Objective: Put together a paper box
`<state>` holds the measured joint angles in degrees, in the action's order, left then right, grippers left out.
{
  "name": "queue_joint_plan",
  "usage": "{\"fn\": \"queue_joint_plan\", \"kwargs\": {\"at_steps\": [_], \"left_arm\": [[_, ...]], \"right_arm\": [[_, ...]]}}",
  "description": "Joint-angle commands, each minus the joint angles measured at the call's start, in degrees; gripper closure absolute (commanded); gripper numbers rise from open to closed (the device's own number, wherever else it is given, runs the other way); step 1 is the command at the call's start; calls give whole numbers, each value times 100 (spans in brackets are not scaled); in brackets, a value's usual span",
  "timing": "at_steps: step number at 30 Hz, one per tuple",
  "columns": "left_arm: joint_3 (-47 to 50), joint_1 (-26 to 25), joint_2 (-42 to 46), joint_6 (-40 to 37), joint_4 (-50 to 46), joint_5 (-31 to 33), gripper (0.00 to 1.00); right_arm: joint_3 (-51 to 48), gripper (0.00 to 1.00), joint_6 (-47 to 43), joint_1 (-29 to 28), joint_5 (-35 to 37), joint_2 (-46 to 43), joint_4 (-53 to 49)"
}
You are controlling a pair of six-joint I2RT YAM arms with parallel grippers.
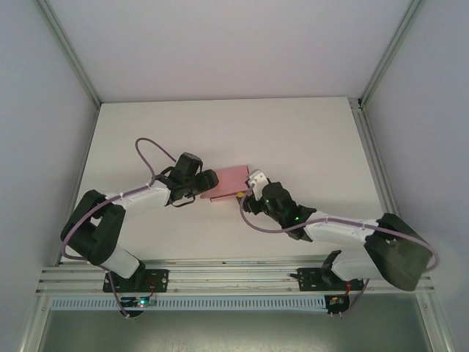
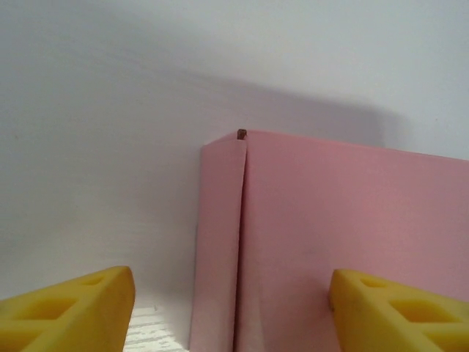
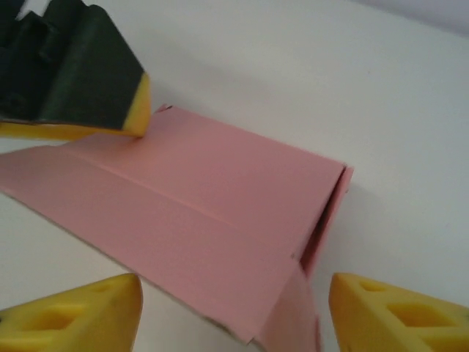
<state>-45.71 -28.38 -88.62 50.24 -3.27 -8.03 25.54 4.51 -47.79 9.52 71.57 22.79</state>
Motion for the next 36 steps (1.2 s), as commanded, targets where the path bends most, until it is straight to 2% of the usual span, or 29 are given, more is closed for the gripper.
{"fn": "queue_joint_plan", "kwargs": {"at_steps": [1,3,8,13,18,24,27,29,31,33,36], "left_arm": [[79,12,-221,-145,-108,-53,38],[51,7,-310,-172,-104,-57,42],[-85,7,-586,-267,-119,-128,48],[-168,8,-794,-393,-85,-277,53],[-37,43,-876,-420,208,-427,60],[211,195,-899,-435,754,-1052,65],[318,352,-895,-406,1082,-1530,67],[410,439,-871,-372,1311,-1818,74],[472,508,-827,-372,1492,-2061,77],[506,552,-771,-391,1536,-2162,77],[709,661,-693,-320,1776,-2277,84]], "right_arm": [[-278,15,80,-57,-282,-601,-871],[-474,2,131,-45,-214,-1040,-1197],[-866,2,357,130,21,-1973,-1193],[-649,2,476,723,-339,-2076,-1130],[-430,2,777,1286,-894,-1634,-859],[-181,2,1311,1893,-1497,-923,-568],[65,2,1624,2194,-2177,-467,-533],[230,2,1773,2354,-2777,-144,-415],[442,2,1816,2448,-3198,186,-445],[707,2,1924,2546,-3445,489,-705],[1042,2,2040,2742,-3820,934,-1060]]}}
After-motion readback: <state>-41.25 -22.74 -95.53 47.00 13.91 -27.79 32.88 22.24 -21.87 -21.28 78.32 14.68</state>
